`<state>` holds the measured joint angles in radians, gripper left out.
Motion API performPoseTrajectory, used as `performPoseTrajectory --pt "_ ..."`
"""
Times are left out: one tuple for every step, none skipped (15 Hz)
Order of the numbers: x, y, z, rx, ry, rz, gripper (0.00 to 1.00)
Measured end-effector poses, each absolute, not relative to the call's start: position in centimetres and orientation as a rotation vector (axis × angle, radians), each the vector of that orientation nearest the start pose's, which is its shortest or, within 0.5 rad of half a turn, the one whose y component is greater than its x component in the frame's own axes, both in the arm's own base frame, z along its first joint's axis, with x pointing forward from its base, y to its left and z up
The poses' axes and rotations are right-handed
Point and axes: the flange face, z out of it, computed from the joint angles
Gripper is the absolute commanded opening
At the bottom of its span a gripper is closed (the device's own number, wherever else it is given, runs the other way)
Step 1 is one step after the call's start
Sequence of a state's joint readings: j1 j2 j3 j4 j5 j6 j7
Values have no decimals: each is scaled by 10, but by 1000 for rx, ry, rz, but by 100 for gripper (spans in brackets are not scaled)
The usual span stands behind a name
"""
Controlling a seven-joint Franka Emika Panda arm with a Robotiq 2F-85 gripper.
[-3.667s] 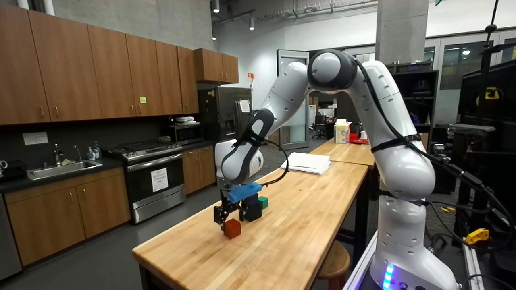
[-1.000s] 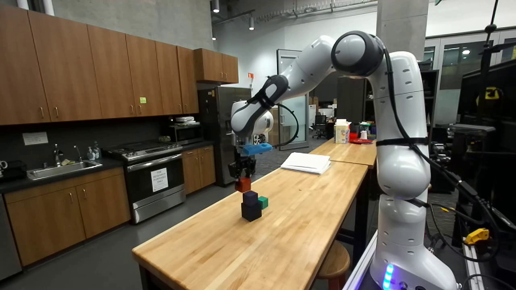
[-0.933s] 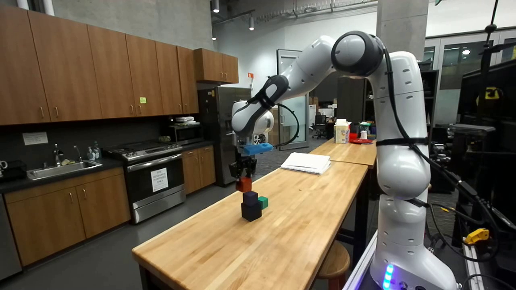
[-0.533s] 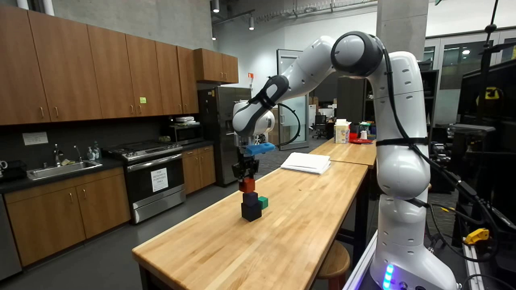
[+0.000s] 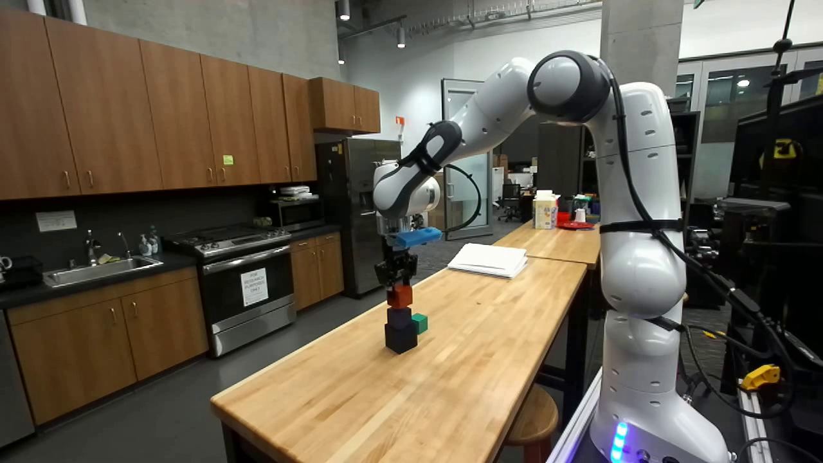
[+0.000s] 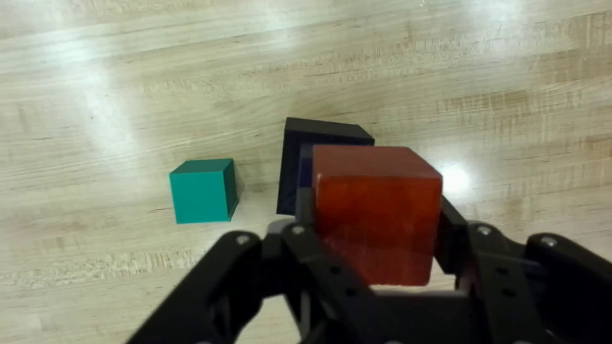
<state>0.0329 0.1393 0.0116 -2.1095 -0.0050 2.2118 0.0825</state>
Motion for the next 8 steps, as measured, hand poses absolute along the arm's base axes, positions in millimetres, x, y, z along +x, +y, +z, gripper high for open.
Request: performPoseTrajectory --pt "560 23 348 -3149 54 58 30" --pt "560 23 347 -3152 52 58 30" --pt "560 22 347 -3155 50 59 30" --pt "560 22 347 -3156 49 60 30" --pt "560 22 346 -3157 48 62 30" --pt "559 22 346 -3157 48 63 30" --pt "559 22 346 -3158 48 64 30" --pt "559 22 345 -3158 48 65 30"
